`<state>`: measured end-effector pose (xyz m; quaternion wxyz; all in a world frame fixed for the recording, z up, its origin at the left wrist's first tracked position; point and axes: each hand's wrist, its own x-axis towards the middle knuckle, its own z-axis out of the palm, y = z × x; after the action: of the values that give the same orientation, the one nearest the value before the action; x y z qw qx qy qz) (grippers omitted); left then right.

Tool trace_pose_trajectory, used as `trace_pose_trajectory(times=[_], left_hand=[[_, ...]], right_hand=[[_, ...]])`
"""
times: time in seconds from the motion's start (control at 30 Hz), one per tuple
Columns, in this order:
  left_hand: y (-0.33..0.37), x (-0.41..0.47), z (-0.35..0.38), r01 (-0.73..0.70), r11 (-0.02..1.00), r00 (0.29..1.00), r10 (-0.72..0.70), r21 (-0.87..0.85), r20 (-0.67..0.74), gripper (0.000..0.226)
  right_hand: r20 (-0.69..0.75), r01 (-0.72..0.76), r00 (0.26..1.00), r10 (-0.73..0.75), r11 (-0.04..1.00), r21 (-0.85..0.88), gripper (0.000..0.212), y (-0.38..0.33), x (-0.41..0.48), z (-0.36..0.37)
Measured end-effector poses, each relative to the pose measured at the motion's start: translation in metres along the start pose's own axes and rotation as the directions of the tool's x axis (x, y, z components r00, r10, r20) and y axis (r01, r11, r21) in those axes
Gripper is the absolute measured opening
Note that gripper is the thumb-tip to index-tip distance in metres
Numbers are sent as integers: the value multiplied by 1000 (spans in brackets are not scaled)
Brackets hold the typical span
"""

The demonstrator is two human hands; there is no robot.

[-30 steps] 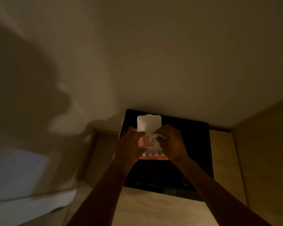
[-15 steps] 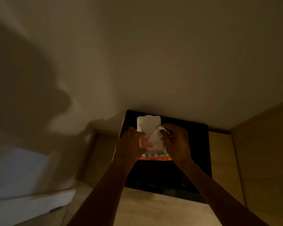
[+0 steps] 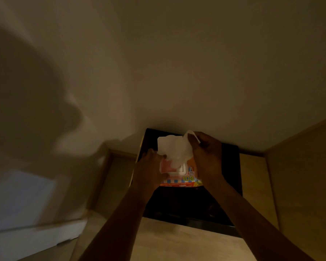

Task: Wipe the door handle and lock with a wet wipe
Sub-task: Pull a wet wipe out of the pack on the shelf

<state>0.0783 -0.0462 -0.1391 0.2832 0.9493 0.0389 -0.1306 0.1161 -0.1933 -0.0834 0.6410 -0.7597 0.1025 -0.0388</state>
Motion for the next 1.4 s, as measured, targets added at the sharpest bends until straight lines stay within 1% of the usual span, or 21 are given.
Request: trace_pose_trajectory(times=[0.1,0.13,0.27,0.33,0.43,0.57,0.7,0.77,0.83,0.9,1.07,1.13,1.2,1.23,1.27,1.33,1.37,1.4], left_hand=[[1,-1,-1,-8,1000,1000,8,-4,-1,63],[1,-1,-1,-8,1000,1000,8,0,3,63],[1,1,0,2,999,999,-4,48,38,65],[1,1,0,6,998,1000,-8,63,30,66],[0,0,1,0,999,1000,-1,42,28,66],[-2,0,1,-7,999,1000,6,40,23,65],[0,0,0,-13,998,1000,11,68,28,63],[0,1,1,-8,996,1000,5,85,30,62],[-1,2,2,-8,994,1000,5,109,26,62],[-1,4,4,-17,990,1000,14,140,24,64],[-5,6,9,-29,991,999,27,127,19,65],[-7,6,10,-19,997,1000,18,79,19,64],[-7,5,6,11,999,1000,-10,-31,28,56],[-6,5,2,15,996,1000,-15,-84,8,49],[-3,6,-2,8,992,999,-14,-126,-44,39],[3,11,-11,-34,985,975,-5,-171,-221,26],[6,15,-15,-56,981,956,0,-186,-293,28],[11,20,-20,-70,980,948,7,-184,-320,36]], right_hand=[[-29,-49,998,50,998,40,21,-13,-3,1],[-36,-39,999,40,999,38,23,-16,-4,1],[-2,55,998,-55,998,-7,25,-31,-9,0],[-5,107,994,-107,993,-48,29,-37,-8,-2],[-8,183,983,-185,975,-125,25,-42,-4,-10],[20,263,964,-264,950,-169,22,-47,-6,-19],[-21,298,953,-303,946,-125,19,-56,-9,-20],[-54,316,946,-320,946,-75,24,-64,-11,-20],[-116,320,940,-320,947,-18,32,-75,-8,-20],[-162,305,941,-296,952,31,31,-86,0,-20],[-151,291,946,-286,957,11,17,-91,12,-21],[-159,296,942,-297,955,-26,20,-86,15,-24],[-164,307,934,-317,948,-84,29,-79,20,-28],[-166,308,932,-322,946,-105,33,-77,22,-30],[-169,309,930,-327,943,-124,35,-75,24,-32],[-170,320,923,-347,933,-167,33,-72,27,-36],[-166,326,919,-357,926,-189,30,-71,28,-38],[-160,333,916,-368,919,-209,28,-70,29,-41]])
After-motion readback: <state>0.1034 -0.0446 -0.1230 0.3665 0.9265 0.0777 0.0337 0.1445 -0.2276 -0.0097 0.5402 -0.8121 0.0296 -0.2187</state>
